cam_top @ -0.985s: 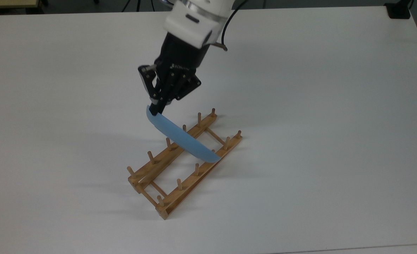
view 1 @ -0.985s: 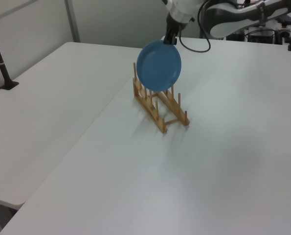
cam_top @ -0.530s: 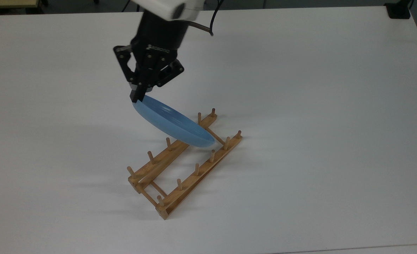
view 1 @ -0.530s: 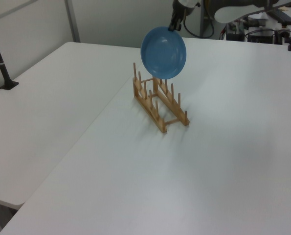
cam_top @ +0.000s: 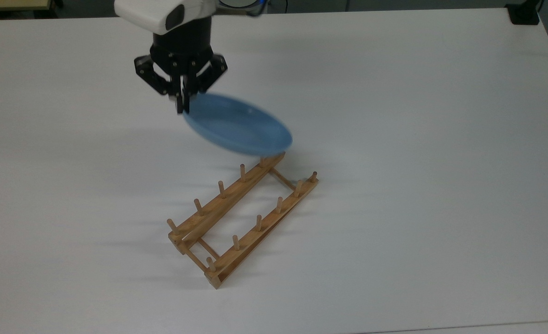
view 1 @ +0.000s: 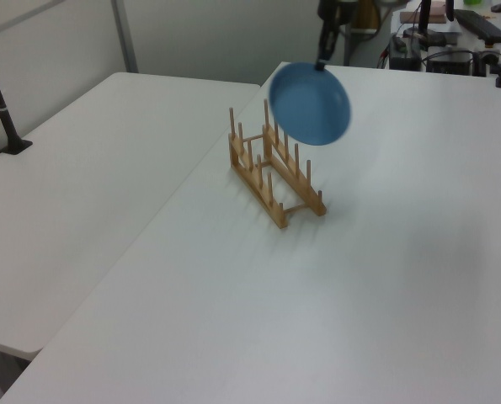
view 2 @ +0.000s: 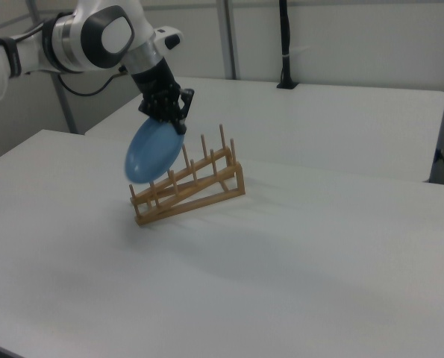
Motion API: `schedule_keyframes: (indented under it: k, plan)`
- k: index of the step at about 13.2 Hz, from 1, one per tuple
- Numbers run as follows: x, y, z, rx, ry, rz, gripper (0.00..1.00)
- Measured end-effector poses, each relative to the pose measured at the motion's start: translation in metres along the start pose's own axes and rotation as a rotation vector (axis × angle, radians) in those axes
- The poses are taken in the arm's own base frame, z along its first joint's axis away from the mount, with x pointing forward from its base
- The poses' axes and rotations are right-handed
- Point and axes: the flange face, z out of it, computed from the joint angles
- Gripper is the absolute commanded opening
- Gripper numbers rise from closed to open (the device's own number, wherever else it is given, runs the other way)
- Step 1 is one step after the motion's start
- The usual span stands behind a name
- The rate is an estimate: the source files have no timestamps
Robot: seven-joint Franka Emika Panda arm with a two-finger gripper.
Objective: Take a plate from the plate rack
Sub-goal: 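Lift the blue plate up and out of the rack slots, then carry the plate beside the rack and lower it flat onto the table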
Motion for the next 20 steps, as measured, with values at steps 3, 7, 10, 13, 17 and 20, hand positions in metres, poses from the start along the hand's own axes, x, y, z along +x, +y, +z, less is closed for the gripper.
schedule_keyframes:
  k: [3,7,10,13,17,20]
  plan:
    - [-0.048,0.006,0.012,0.179,-0.201,-0.264,0.0]
    - [-0.082,-0.015,0.08,0.306,-0.347,-0.432,0.0]
    - [-0.093,-0.034,0.135,0.328,-0.38,-0.453,0.0]
    - [-0.1,-0.05,0.187,0.355,-0.426,-0.47,0.0]
    - [-0.102,-0.062,0.223,0.376,-0.463,-0.485,0.41]
    - [-0.099,-0.061,0.219,0.371,-0.457,-0.479,0.84]
